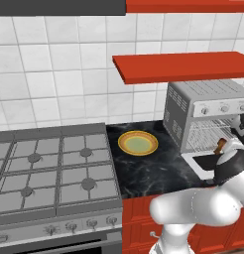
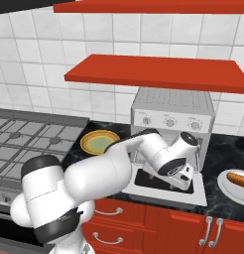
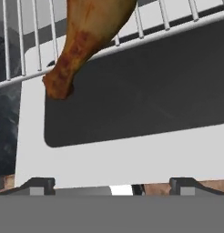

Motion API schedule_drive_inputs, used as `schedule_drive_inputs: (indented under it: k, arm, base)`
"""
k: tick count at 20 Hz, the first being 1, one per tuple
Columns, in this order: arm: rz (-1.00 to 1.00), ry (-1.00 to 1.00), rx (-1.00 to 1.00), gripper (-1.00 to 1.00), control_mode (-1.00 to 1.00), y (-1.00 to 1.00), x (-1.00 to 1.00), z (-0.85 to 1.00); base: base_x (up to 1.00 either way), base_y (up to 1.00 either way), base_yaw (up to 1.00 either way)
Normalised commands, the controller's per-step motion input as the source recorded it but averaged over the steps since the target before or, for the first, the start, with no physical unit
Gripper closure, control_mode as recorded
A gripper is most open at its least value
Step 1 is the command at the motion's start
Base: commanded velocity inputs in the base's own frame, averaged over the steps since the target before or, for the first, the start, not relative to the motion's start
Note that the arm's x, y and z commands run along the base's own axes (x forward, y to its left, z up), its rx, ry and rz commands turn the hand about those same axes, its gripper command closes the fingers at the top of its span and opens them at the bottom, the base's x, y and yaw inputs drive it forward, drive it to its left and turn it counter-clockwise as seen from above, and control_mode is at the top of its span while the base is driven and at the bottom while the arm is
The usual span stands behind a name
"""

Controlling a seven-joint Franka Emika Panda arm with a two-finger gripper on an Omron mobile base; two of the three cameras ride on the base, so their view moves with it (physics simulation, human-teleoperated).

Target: Open the toaster oven door. Place the hotdog bun on the top rack in the toaster oven and place the chicken drumstick on the bottom rack.

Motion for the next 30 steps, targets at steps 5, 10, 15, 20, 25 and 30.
schedule_drive_inputs:
  k: [5,10,15,20,25,30]
  arm:
    - [0.07,-0.01,0.00,-1.00,-1.00,0.00,0.04,-0.01]
    - [0.04,-0.02,0.00,-1.00,-1.00,0.00,0.05,-0.06]
    - [0.00,-0.05,0.00,-1.00,-1.00,0.04,0.21,-0.15]
    - [0.00,-0.03,0.00,-1.00,-1.00,0.08,0.42,-0.17]
    - [0.00,-0.01,0.00,-1.00,-1.00,0.00,0.39,-0.03]
    - [0.00,-0.02,0.00,-1.00,-1.00,-0.02,0.26,0.00]
  base:
    - [0.00,0.00,0.00]
    - [0.00,0.00,0.00]
    - [0.00,0.00,0.00]
    - [0.00,0.00,0.00]
    - [0.00,0.00,0.00]
    - [0.00,0.00,0.00]
